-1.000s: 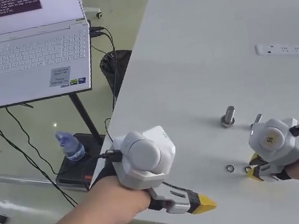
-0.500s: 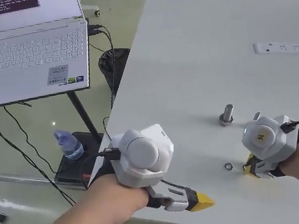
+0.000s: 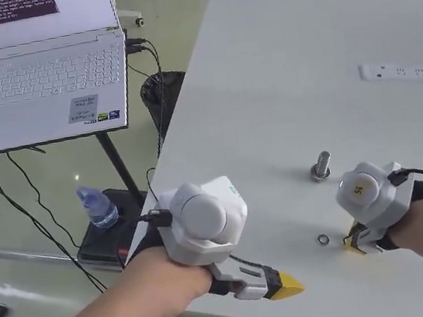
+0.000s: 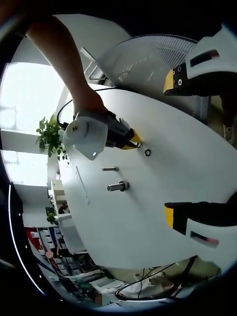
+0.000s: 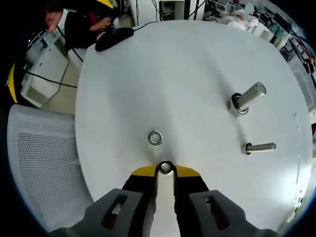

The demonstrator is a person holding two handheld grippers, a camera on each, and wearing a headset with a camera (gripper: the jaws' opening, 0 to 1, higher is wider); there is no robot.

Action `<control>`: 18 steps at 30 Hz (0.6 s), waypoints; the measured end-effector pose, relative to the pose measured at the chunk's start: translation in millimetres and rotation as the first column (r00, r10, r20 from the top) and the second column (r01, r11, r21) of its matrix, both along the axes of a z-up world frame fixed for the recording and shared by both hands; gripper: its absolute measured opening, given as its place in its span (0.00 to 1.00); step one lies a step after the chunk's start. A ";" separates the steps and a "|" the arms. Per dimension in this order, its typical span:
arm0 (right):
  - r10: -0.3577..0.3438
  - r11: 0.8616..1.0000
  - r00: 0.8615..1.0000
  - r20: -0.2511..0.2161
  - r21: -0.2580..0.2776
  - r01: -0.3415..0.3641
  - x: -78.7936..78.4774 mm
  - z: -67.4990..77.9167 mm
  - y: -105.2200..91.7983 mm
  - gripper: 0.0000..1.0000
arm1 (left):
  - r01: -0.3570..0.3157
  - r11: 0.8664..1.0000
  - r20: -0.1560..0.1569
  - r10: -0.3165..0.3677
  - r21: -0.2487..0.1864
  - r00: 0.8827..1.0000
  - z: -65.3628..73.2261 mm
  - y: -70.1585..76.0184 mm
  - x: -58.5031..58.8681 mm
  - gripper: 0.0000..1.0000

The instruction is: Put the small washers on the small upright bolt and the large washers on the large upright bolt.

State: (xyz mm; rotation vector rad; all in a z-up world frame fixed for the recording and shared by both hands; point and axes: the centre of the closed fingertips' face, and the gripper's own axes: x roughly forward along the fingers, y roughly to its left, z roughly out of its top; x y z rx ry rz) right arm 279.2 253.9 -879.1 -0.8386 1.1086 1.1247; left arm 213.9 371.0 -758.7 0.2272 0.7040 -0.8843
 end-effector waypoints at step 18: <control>-0.050 0.999 0.999 -0.018 0.016 0.050 10.4 13.6 -25.1 0.12 | 0.005 1.000 0.005 -0.005 -0.001 1.000 0.7 -4.9 4.5 0.88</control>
